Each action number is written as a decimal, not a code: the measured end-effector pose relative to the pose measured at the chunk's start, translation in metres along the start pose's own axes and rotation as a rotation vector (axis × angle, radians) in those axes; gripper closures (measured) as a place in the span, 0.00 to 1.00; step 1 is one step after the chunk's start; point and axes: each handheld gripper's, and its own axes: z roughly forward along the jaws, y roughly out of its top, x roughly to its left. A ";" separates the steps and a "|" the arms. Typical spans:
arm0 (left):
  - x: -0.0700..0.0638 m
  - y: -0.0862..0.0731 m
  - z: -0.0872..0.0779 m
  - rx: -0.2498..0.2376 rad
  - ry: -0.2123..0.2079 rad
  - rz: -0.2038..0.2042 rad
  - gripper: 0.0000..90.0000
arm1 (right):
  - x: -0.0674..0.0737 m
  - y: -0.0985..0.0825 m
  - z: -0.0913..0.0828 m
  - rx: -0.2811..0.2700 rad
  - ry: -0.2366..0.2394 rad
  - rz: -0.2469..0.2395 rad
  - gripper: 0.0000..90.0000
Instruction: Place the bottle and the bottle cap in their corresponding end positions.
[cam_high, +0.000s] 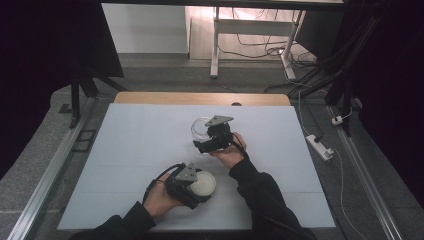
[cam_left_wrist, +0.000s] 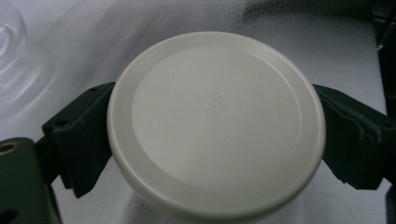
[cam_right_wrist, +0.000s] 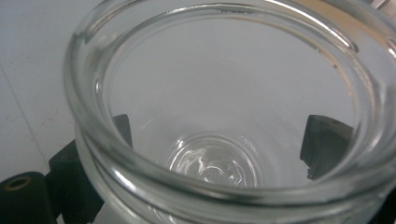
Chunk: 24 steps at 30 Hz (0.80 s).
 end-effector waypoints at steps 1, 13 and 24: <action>0.001 0.000 0.001 0.003 -0.001 0.002 0.09 | -0.001 0.000 0.001 -0.001 -0.002 0.001 0.07; 0.006 -0.004 0.015 0.062 0.008 0.001 0.09 | -0.006 -0.002 0.016 0.013 -0.018 0.006 0.07; 0.008 -0.004 0.023 0.107 0.014 -0.014 0.09 | -0.006 -0.006 0.023 0.023 -0.019 -0.007 0.07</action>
